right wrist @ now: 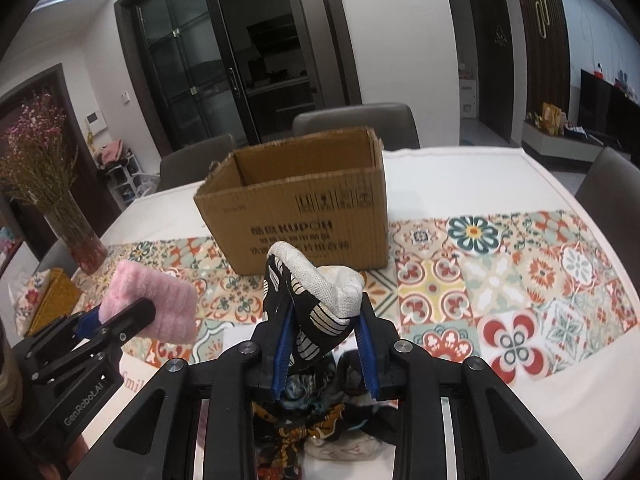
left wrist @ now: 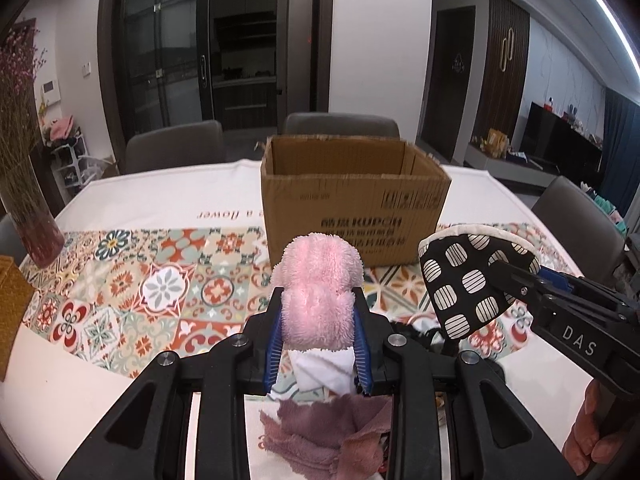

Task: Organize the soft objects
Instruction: 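Close the left tool on the pink sock while the right tool grips the polka-dot cloth, then carry the pink sock and polka-dot cloth with both tools over the box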

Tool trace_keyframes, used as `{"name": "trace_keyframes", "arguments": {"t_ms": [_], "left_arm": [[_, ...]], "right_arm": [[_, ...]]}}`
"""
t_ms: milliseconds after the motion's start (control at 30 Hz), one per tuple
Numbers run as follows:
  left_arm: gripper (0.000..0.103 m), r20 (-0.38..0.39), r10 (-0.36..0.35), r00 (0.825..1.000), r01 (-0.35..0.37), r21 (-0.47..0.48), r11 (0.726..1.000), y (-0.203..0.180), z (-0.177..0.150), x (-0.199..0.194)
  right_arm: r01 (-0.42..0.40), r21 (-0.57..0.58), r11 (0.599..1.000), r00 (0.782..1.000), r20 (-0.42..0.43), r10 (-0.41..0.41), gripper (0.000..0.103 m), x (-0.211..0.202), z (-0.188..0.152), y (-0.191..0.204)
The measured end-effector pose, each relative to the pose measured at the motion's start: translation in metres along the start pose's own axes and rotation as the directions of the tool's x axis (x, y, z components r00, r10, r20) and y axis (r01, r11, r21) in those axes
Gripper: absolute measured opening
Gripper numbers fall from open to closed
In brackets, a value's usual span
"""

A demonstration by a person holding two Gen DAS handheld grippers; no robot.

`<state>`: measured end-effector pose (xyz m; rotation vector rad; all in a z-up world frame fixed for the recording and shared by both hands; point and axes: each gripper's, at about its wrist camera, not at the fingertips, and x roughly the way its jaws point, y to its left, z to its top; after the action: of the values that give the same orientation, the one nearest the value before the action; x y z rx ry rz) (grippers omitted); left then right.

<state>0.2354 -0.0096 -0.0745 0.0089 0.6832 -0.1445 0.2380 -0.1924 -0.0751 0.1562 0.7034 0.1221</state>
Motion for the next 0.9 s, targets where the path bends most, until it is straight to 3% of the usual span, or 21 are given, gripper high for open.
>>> {"name": "trace_keyframes", "arguments": {"t_ms": [900], "left_arm": [[0.03,0.21,-0.034,0.977,0.028,0.03,0.999,-0.007,0.071,-0.022]], "right_arm": [[0.004,-0.047,0.999,0.982,0.189,0.005,0.031,-0.028,0.059,0.008]]}}
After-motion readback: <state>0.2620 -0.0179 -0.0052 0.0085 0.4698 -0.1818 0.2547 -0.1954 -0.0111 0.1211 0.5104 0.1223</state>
